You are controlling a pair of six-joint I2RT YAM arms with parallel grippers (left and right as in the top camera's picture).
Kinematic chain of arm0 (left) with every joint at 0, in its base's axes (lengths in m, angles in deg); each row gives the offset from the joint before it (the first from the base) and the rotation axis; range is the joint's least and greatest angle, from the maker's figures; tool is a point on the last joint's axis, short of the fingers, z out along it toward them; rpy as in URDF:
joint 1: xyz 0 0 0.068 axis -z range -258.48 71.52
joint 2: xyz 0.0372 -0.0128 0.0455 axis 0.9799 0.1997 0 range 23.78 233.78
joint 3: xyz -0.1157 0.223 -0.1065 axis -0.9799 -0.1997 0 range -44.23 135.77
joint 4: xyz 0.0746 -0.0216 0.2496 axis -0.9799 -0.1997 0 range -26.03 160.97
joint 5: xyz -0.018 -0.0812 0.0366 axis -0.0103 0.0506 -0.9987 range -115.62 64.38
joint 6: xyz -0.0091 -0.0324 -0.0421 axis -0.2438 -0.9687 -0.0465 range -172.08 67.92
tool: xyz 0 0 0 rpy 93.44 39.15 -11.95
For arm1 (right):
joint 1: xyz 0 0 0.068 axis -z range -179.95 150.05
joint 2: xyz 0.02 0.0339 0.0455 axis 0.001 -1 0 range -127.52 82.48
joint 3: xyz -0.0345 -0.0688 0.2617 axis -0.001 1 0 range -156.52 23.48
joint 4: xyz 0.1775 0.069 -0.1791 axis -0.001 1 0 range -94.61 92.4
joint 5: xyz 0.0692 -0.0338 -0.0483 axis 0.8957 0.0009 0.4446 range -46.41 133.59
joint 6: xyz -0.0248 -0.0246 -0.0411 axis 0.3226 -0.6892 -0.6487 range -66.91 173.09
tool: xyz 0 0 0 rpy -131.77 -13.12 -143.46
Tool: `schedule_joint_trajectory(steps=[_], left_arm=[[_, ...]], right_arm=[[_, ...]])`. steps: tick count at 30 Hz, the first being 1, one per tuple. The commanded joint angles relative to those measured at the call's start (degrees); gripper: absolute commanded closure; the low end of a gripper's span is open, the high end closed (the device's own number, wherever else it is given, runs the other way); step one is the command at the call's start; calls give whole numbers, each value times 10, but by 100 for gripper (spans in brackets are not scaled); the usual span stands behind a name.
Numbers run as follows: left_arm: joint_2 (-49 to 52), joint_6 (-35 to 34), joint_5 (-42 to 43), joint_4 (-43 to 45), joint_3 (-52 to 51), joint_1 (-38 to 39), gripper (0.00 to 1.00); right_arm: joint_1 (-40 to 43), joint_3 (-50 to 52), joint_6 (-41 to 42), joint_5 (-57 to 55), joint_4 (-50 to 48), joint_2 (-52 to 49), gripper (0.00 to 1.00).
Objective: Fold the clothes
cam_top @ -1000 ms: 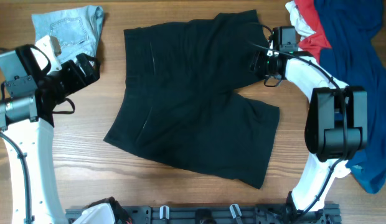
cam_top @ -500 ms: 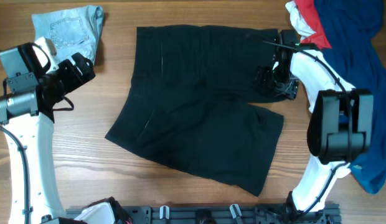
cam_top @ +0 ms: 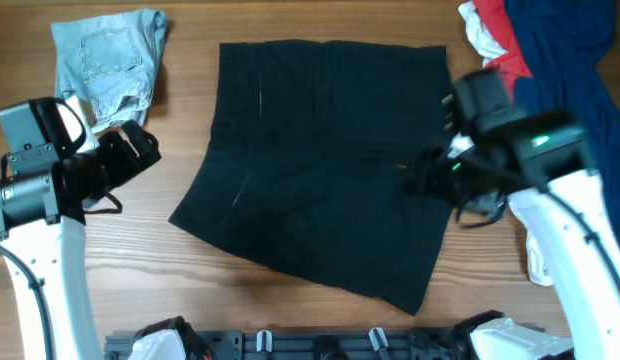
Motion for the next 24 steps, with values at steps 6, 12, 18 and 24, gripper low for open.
schedule_joint_trajectory(steps=[6, 12, 18, 24], left_arm=[[45, -86, -7, -21, -92, 2, 3], [71, -233, -6, 52, -202, 2, 25], [73, -276, 10, 167, -310, 51, 40], [136, -372, -54, 245, -328, 117, 44]], right_arm=[[-195, 258, 283, 64, -139, 17, 24], [-216, 382, 382, 105, -190, 17, 25], [-216, 417, 402, 121, -229, 17, 19], [-216, 417, 402, 131, -235, 17, 16]])
